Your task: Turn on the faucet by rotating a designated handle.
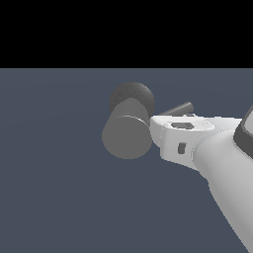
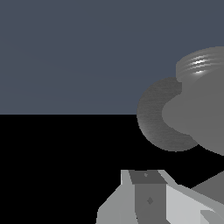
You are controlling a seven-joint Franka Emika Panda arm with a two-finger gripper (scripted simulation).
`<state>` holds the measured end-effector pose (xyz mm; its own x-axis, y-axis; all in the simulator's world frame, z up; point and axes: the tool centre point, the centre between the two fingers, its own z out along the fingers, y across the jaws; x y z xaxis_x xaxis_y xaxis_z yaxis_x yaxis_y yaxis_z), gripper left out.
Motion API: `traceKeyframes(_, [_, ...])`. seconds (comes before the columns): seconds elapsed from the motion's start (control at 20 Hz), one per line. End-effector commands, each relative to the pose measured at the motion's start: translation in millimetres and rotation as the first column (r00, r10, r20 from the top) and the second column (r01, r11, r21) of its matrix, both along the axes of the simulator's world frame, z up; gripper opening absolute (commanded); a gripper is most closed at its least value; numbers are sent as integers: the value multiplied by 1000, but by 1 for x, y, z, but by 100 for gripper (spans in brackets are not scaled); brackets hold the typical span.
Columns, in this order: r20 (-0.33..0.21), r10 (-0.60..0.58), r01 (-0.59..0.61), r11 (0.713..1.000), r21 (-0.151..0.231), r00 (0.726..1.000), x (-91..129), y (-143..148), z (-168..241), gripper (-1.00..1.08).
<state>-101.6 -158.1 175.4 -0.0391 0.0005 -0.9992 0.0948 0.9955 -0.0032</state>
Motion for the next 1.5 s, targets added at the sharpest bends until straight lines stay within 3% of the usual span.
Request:
traceKeyframes(0.0, [35, 15, -14, 1000, -10, 999, 6, 8, 19, -100])
traceKeyframes(0.15, [36, 15, -15, 1000, -10, 999, 6, 9, 24, -100])
traceKeyframes(0.2, [-3, -1, 1, 1000, -1, 1000, 0, 1, 6, -100])
traceKeyframes(1.45, [36, 15, -14, 1000, -10, 999, 9, 50, 74, -100])
